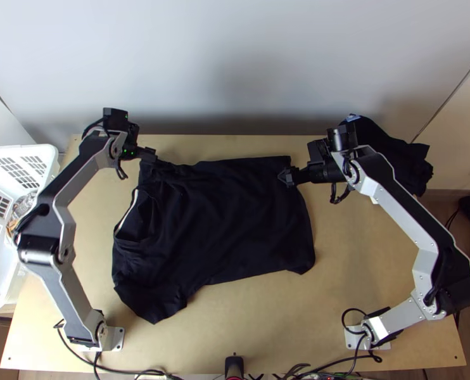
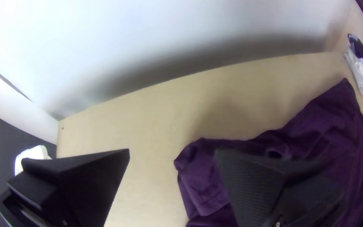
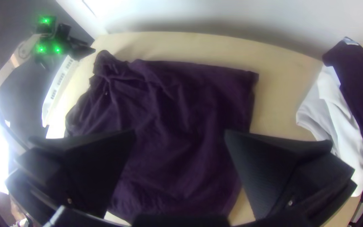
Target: Fold the t-shirt
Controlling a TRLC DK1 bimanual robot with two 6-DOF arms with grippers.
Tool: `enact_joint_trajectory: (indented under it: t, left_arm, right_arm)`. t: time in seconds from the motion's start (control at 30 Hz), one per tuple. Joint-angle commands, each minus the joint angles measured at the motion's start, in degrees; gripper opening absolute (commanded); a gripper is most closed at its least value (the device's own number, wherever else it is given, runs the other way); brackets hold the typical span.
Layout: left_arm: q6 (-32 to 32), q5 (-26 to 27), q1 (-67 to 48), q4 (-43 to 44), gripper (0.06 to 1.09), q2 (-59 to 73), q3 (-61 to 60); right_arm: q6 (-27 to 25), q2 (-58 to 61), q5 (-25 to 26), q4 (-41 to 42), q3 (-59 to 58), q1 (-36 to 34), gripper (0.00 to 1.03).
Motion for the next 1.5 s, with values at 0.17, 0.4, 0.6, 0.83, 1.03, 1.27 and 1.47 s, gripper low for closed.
enact_joint_trajectory:
  t: [0.17,0.4,0.6,0.83,1.03,1.27,1.47]
  left_arm:
    - [16.3,2.5,-0.7,-14.0,1.04,5.7,2.2]
    - [22.2,12.2,-2.1,-21.0,1.04,5.0,3.7]
    - [24.6,15.5,-3.3,-23.4,1.04,5.8,4.8]
    - [25.4,14.5,-2.6,-16.8,0.82,8.0,4.7]
    - [22.2,14.3,-0.6,-8.4,0.09,10.0,6.3]
    - [6.1,15.3,3.8,-3.1,0.09,12.2,13.6]
    - [-18.2,24.5,10.4,-3.4,0.09,14.7,19.9]
  right_arm:
    - [0.1,1.6,0.1,-1.2,-0.2,-0.8,0.98]
    - [0.1,1.5,0.1,-1.4,-2.4,0.3,0.98]
    - [0.1,1.2,0.1,-1.6,-3.7,1.3,0.98]
    - [0.1,0.4,0.1,-1.6,-5.1,1.3,0.98]
    - [0.2,-1.0,0.0,-1.6,-7.3,1.9,0.98]
    - [0.2,-2.6,0.0,-1.6,-10.5,2.9,0.98]
    - [0.7,-3.2,0.0,-1.6,-12.0,3.4,0.98]
